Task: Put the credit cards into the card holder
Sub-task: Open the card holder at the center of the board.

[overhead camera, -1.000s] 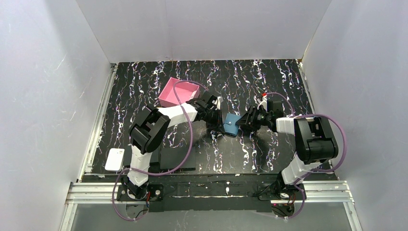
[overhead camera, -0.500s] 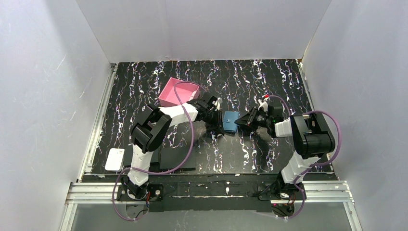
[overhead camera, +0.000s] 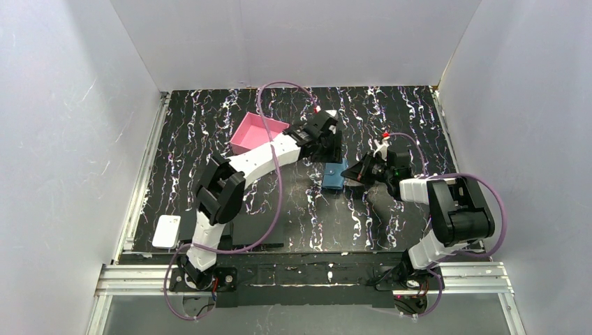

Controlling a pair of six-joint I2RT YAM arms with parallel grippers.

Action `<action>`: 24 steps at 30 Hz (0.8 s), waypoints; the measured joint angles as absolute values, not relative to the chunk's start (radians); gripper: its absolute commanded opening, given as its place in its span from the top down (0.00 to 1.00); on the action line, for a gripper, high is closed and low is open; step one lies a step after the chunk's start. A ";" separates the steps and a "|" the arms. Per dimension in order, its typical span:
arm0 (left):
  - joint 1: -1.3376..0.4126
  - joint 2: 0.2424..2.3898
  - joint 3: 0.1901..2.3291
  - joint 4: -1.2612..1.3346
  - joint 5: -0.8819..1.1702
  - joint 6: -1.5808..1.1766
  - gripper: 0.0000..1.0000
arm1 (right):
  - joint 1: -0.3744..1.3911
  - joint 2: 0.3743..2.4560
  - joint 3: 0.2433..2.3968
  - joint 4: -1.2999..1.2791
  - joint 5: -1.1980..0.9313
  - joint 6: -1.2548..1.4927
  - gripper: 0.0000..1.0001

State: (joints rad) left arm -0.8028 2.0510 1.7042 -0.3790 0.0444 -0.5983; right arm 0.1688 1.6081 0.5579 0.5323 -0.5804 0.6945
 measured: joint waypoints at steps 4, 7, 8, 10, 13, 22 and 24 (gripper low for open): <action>-0.842 2.130 1.800 -0.455 -0.075 -0.598 0.51 | 0.189 1.569 0.558 0.493 -0.538 0.665 0.99; -0.859 2.183 1.827 -0.512 -0.122 -0.598 0.53 | 0.197 1.567 0.558 0.467 -0.525 0.656 0.99; -0.862 2.200 1.834 -0.530 -0.133 -0.598 0.53 | 0.197 1.567 0.558 0.463 -0.522 0.655 0.99; -0.862 2.217 1.843 -0.548 -0.139 -0.604 0.49 | 0.199 1.564 0.558 0.445 -0.506 0.652 0.99; -0.864 2.217 1.852 -0.564 -0.144 -0.601 0.48 | 0.200 1.556 0.558 0.439 -0.500 0.651 0.99; -0.882 2.238 1.900 -0.612 -0.185 -0.599 0.73 | 0.213 1.510 0.558 0.385 -0.465 0.649 0.99; -0.885 2.238 1.899 -0.612 -0.189 -0.600 0.79 | 0.215 1.495 0.558 0.359 -0.450 0.649 0.99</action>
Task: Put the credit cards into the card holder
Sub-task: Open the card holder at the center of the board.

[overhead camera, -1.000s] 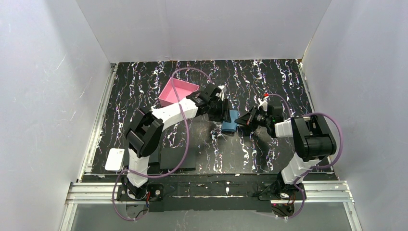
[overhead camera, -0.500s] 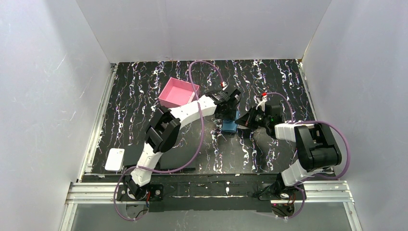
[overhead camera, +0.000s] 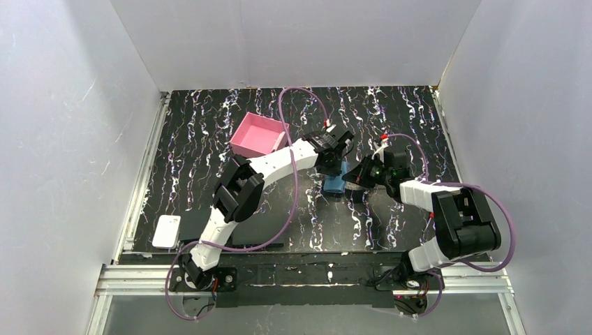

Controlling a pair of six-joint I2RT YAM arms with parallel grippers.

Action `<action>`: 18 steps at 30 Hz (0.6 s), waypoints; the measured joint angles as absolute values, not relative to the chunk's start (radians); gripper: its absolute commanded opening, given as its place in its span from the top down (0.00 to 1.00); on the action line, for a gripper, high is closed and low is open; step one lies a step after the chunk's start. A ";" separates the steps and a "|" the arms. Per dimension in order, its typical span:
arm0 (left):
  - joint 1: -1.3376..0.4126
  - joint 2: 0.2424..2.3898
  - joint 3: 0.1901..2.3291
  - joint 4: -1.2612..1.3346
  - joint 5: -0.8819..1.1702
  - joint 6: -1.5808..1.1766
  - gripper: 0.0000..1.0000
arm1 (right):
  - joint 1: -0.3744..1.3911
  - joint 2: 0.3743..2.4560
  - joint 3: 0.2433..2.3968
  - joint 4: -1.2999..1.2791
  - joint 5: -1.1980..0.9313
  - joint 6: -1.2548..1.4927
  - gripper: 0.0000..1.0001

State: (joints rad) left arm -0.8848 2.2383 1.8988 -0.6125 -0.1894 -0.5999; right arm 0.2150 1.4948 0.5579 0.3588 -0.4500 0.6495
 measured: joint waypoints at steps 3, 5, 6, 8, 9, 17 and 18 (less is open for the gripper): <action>-0.878 2.228 1.861 -0.582 -0.168 -0.608 0.86 | 0.224 1.480 0.561 0.321 -0.419 0.649 0.99; -0.868 2.204 1.817 -0.549 -0.144 -0.612 0.89 | 0.229 1.480 0.567 0.303 -0.415 0.648 0.99; -0.863 2.188 1.793 -0.537 -0.134 -0.612 0.90 | 0.231 1.480 0.568 0.301 -0.418 0.648 0.99; -0.855 2.159 1.757 -0.534 -0.145 -0.593 0.92 | 0.235 1.480 0.568 0.301 -0.426 0.643 0.99; -0.841 2.146 1.737 -0.558 -0.168 -0.579 0.94 | 0.229 1.480 0.568 0.296 -0.426 0.641 0.99; -0.753 2.067 1.541 -0.533 -0.049 -0.521 0.46 | 0.218 1.559 0.693 0.112 -0.389 0.448 0.54; -0.756 2.036 1.494 -0.466 0.026 -0.529 0.39 | 0.234 1.559 0.732 0.018 -0.326 0.394 0.49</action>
State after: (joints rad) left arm -0.7559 2.0357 1.4944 -0.4660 0.0257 -0.5289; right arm 0.2344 1.5585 0.7319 0.0181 -0.3264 0.3943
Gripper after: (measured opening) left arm 0.413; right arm 0.415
